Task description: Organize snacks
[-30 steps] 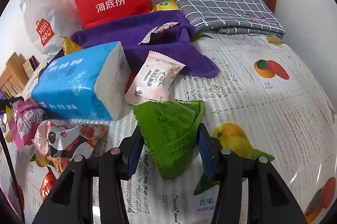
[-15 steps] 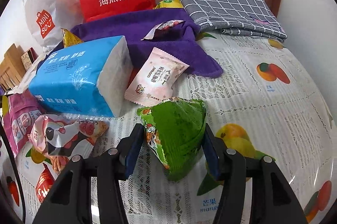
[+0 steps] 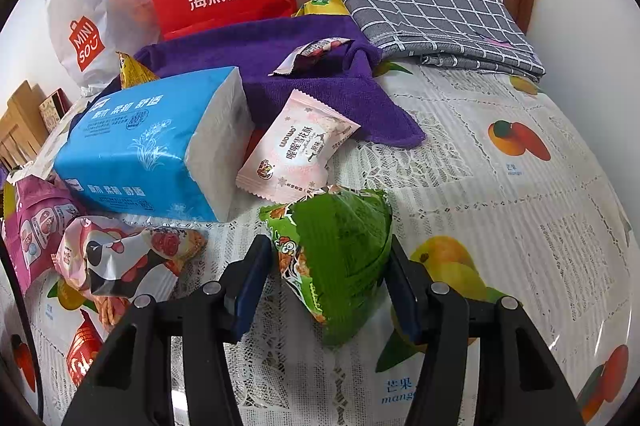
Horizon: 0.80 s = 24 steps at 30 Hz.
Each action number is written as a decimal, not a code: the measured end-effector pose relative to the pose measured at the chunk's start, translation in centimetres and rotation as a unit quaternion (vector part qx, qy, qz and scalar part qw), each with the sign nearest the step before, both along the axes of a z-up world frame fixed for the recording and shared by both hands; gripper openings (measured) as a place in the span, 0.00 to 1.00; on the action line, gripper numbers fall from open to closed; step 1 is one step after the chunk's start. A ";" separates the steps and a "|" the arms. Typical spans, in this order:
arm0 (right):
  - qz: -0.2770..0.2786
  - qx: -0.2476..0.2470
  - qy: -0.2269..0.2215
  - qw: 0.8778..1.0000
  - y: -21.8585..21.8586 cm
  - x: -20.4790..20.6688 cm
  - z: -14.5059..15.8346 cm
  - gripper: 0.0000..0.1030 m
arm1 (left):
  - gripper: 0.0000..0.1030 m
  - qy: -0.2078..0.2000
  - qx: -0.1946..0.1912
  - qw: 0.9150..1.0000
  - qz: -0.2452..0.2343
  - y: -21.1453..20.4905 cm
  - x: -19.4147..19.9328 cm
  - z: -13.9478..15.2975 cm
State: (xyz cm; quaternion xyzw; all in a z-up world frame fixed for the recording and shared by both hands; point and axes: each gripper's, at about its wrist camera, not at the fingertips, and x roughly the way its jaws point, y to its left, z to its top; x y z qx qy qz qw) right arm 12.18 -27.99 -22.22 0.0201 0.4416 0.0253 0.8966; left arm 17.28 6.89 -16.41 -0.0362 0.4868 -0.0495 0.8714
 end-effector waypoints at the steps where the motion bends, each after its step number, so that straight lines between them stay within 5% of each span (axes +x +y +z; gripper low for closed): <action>1: -0.001 0.003 -0.001 1.000 -0.1 0.0 0.0 0.53 | 0.19 -0.001 -0.005 1.000 0.002 0.2 -0.4 0.3; 11: -0.014 0.051 -0.001 0.999 -1.6 -1.5 1.0 0.45 | 0.19 -0.027 -0.002 1.000 -0.004 -0.4 -4.1 3.5; 24: 0.021 0.039 -0.065 0.997 0.6 -6.3 8.9 0.44 | 0.19 -0.074 -0.019 0.997 -0.021 -3.1 -7.5 8.9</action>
